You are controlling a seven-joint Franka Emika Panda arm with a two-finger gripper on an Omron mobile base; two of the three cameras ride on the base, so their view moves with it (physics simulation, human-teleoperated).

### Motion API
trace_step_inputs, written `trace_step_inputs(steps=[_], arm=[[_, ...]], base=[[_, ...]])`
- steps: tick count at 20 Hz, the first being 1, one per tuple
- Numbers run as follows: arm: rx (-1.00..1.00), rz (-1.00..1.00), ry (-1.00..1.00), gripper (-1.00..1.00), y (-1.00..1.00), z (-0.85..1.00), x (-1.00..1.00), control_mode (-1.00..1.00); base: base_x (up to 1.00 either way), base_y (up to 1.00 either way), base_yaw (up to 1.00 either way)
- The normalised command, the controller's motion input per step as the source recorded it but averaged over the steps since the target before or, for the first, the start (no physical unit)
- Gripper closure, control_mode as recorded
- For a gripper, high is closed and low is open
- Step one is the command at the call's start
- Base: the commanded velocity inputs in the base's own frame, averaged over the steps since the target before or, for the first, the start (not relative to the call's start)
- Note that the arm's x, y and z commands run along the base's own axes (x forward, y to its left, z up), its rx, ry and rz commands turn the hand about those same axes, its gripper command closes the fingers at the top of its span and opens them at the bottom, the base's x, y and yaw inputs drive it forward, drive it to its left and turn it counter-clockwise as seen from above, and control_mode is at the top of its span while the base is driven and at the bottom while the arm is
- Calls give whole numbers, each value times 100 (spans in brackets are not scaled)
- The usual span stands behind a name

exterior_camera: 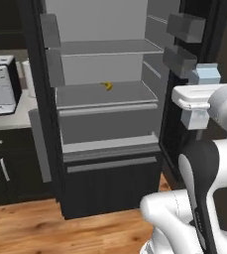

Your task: Take out the milk from the fridge and place it on the tray on the counter. Then take the sugar cube near the tray and place it in the tray.

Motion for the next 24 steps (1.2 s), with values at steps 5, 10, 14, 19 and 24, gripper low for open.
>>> trace_step_inputs(steps=[5, 10, 14, 19, 24], arm=[[0, 0, 0, 100, 0, 0, 0, 100], [0, 0, 0, 100, 0, 0, 0, 100], [0, 0, 0, 100, 0, 0, 0, 100], [0, 0, 0, 100, 0, 0, 0, 100], [0, 0, 0, 100, 0, 0, 0, 100]], base=[[-99, 1, 1], [-71, 0, 0], [-63, 9, 2], [-41, 79, 39], [0, 36, 96]])
